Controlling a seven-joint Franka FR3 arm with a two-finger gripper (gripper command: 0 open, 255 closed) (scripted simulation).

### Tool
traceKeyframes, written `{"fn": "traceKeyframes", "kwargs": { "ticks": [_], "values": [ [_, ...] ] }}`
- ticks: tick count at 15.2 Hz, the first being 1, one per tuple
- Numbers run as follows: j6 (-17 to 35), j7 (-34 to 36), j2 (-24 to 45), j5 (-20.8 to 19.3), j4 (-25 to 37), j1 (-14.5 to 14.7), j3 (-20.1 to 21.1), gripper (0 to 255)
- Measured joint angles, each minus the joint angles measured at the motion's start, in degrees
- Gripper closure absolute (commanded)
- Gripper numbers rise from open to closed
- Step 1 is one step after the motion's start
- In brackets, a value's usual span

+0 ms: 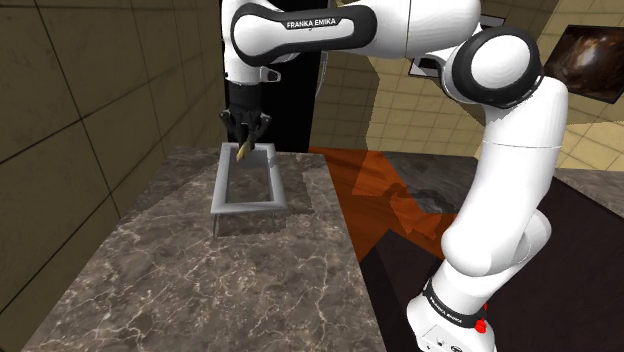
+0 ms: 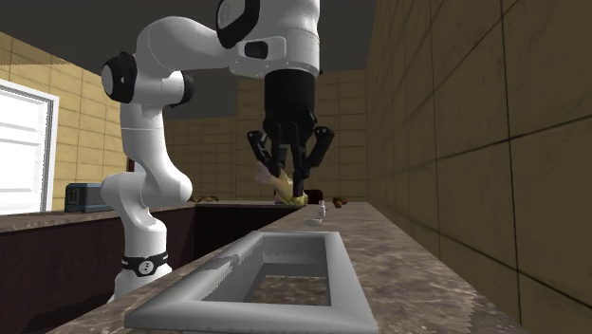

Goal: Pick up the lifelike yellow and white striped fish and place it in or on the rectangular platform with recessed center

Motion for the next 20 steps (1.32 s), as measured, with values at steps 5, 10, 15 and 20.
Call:
{"fn": "traceKeyframes", "kwargs": {
  "ticks": [5, 10, 15, 20],
  "values": [
    [3.5, 0.24, 0.72, -0.59, -2.99, -0.09, -0.3, 255],
    [7.18, 0.52, 1.33, -1.15, -6.26, -0.26, -0.61, 255],
    [7.86, 0.63, 1.48, -1.29, -6.81, -0.24, -0.67, 255],
    [7.88, 0.63, 1.48, -1.3, -6.82, -0.24, -0.68, 0]
  ]
}}
